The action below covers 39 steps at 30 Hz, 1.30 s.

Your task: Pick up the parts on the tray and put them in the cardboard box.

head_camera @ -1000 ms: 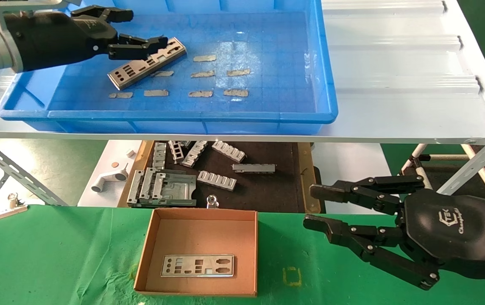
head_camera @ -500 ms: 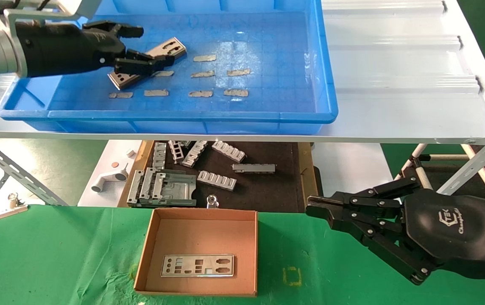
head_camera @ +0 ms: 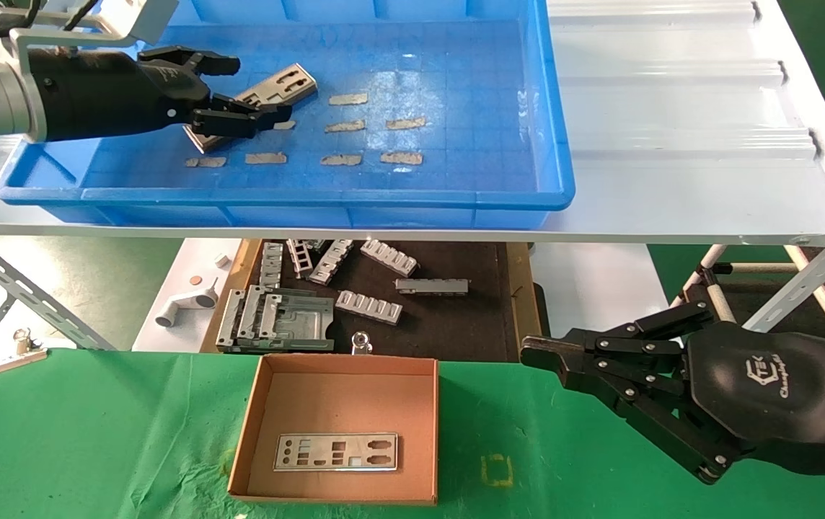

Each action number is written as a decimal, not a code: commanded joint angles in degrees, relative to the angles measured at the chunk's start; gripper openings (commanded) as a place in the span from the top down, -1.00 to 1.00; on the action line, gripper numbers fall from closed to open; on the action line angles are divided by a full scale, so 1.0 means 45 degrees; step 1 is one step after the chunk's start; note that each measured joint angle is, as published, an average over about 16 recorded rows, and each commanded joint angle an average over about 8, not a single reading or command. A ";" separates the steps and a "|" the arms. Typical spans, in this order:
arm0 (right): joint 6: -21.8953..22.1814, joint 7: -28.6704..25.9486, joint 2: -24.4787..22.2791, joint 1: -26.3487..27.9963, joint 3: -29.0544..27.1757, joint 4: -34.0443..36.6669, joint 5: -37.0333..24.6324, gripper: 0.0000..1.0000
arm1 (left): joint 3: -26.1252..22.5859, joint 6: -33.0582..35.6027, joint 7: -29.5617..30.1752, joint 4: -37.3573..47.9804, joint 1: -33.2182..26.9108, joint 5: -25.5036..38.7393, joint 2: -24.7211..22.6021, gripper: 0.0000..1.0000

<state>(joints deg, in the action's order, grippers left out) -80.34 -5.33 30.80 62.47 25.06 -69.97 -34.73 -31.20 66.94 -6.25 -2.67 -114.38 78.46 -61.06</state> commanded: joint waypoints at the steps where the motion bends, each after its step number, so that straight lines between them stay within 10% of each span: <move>1: 0.0000 0.0000 0.0000 0.0000 0.0000 0.0000 0.0000 1.00 | 0.0003 -0.0025 -0.0057 0.0085 -0.0030 -0.0003 -0.0007 1.00; 39: 0.0000 0.0000 0.0000 0.0000 0.0000 0.0000 0.0000 1.00 | 0.0118 0.0021 -0.0411 0.0507 -0.0175 -0.0160 -0.0065 1.00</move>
<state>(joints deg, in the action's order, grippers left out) -80.34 -5.33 30.80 62.47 25.06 -69.97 -34.73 -30.56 67.39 -8.14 -0.50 -115.38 77.57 -61.14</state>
